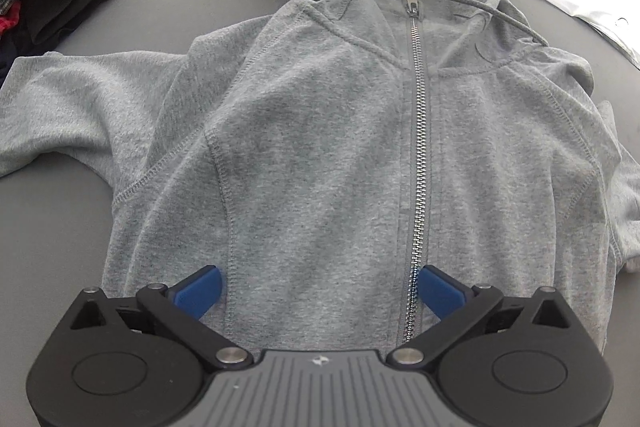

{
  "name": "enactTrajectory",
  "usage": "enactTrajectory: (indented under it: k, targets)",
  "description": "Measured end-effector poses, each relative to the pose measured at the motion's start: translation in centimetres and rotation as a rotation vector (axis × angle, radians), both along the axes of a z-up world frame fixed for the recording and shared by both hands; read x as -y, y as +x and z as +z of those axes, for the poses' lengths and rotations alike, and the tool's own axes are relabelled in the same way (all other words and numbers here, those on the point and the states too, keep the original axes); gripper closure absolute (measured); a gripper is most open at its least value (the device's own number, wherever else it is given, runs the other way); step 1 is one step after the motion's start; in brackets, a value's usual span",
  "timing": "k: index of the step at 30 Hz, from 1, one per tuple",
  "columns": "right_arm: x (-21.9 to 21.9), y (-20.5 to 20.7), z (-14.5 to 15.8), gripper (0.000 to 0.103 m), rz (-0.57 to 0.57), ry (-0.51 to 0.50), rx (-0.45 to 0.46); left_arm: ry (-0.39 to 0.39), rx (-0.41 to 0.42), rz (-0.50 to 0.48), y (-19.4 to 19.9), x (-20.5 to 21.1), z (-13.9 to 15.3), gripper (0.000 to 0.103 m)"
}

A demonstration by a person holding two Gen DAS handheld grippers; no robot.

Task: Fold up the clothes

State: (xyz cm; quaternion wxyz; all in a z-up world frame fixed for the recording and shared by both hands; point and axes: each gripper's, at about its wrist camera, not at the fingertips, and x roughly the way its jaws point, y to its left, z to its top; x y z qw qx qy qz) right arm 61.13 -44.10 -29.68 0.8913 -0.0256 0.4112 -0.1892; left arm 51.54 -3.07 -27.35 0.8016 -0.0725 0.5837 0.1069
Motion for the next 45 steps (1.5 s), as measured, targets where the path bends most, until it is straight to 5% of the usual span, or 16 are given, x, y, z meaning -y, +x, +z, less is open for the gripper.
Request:
enactTrajectory:
  k: [4, 10, 17, 22, 31, 36, 39, 43, 45]
  targets:
    - [0.5, -1.6, -0.2, 0.097, -0.012, -0.022, 0.000, 0.002, 0.008, 0.003, -0.3, 0.1, 0.0, 0.000]
    - [2.5, -9.7, 3.1, 0.098, -0.132, 0.028, 0.073, 0.010, 0.035, 0.006, -0.9, 0.3, 0.2, 0.000]
    - [3.3, -17.3, 1.7, 0.094, -0.163, 0.077, -0.041, 0.022, 0.072, 0.009, -1.6, 0.7, 0.3, 0.000]
    - [1.1, -17.5, 3.0, 0.063, -0.043, -0.006, 0.027, 0.026, 0.085, 0.010, -1.6, 1.1, 0.6, 0.000]
    - [1.1, -11.1, 1.8, 0.063, 0.067, -0.043, 0.016, 0.030, 0.100, 0.009, -0.8, 0.6, 0.6, 0.000]
    - [2.5, -10.6, 0.9, 0.068, 0.048, 0.007, -0.013, 0.031, 0.103, 0.010, -0.8, 0.6, 0.5, 0.000]
    - [3.0, -11.9, 1.8, 0.089, 0.021, -0.028, 0.035, 0.032, 0.106, 0.011, -0.6, 0.6, 0.4, 0.000]
    - [4.8, -15.0, 3.9, 0.096, -0.132, -0.159, 0.094, 0.032, 0.107, 0.011, -0.6, 0.6, 0.3, 0.000]
    - [6.7, -16.6, 4.2, 0.096, -0.235, -0.143, 0.087, 0.033, 0.109, 0.010, -0.7, 0.6, 0.3, 0.000]
